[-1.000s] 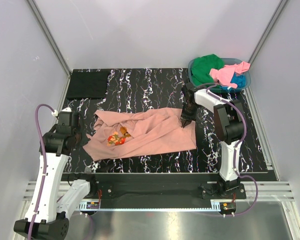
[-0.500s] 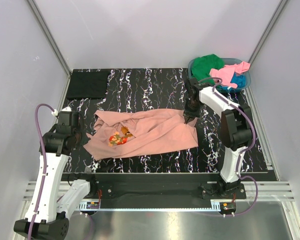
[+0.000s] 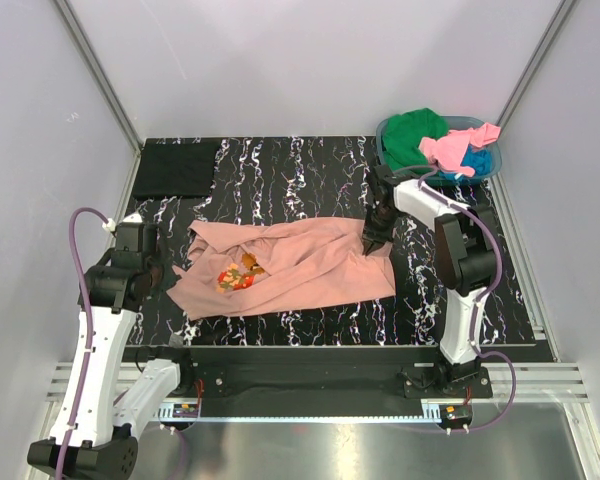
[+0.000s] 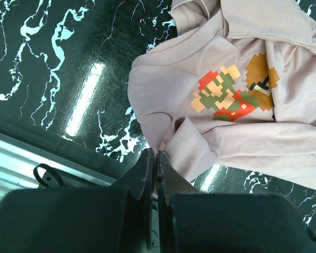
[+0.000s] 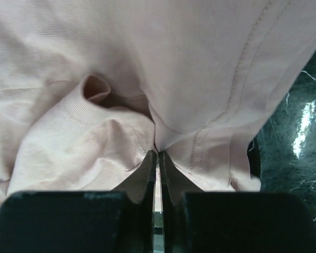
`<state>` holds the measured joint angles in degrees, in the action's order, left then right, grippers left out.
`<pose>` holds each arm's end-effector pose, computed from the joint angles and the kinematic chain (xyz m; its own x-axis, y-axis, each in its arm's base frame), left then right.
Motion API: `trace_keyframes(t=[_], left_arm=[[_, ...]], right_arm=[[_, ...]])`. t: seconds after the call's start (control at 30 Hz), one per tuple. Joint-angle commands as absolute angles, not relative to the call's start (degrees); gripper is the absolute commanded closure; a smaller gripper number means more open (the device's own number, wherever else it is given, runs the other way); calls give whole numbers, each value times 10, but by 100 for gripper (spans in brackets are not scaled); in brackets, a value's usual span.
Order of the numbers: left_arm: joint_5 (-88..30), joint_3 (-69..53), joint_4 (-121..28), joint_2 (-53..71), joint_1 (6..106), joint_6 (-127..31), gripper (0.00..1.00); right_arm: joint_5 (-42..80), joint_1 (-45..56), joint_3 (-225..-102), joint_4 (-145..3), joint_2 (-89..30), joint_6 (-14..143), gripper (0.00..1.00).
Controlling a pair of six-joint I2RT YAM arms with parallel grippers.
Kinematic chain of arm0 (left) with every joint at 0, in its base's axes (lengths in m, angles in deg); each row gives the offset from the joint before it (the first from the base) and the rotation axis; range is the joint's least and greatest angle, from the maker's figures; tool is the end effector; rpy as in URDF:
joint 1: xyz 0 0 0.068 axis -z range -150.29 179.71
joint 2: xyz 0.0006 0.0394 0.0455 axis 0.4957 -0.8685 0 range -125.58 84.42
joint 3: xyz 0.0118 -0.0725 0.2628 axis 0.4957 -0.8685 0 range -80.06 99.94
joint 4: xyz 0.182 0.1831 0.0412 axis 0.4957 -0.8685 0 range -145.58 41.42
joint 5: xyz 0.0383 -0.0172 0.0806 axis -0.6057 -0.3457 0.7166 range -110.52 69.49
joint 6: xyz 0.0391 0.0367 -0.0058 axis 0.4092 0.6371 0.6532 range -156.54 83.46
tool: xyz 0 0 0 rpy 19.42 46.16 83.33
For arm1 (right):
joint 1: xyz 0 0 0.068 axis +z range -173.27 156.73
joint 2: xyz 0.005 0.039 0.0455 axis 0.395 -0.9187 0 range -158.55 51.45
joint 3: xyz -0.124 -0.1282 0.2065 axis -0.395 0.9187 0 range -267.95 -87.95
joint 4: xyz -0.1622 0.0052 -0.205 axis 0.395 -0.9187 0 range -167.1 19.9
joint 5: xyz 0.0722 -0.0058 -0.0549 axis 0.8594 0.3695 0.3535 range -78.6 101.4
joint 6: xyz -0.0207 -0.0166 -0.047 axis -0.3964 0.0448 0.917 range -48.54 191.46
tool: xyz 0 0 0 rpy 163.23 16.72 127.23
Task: Fold and stack the t-shirts
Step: Flatten the tshirt out
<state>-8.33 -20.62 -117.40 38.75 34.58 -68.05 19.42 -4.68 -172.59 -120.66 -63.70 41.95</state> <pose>0.1217 -0.0028 0.3298 -0.6765 -0.4552 -0.5789 -0.4589 0.8754 -0.1520 0.3687 0.1293 0.1719 -0.9804 0.1850 -0.0672 0.1688 0.9659 0.1964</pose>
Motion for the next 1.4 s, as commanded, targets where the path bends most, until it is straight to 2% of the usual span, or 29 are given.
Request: trace_keyframes(t=[0.0,0.07,0.27,0.4,0.53,0.6,0.63,0.67,0.93,1.17,1.37], left_arm=[[-88,-200,-1149,397,344,-673,100],[-89,-204,-1149,398,344,-674,100],[-94,-206,-1143,393,343,-674,100],[-94,-207,-1144,394,344,-676,100],[-98,-207,-1142,392,344,-677,100],[-99,-206,-1141,391,344,-677,100],[-99,-207,-1140,391,344,-677,100],[-100,-207,-1140,391,344,-678,100],[-96,-199,-1141,389,344,-678,100],[-87,-164,-1142,378,343,-676,100],[-91,-127,-1139,364,343,-678,100]], right_arm=[[213,-46,-1714,-1188,-633,425,88],[211,-46,-1710,-1184,-633,431,78],[239,-47,-1709,-1178,-626,439,84],[257,-47,-1712,-1184,-618,443,79],[263,-47,-1714,-1196,-614,440,79],[266,-47,-1715,-1195,-611,440,85],[264,-47,-1715,-1195,-610,440,98],[260,-47,-1715,-1194,-609,440,100],[220,-47,-1722,-1193,-596,456,100],[137,-47,-1742,-1167,-492,473,100],[118,-54,-1767,-1106,-416,458,100]])
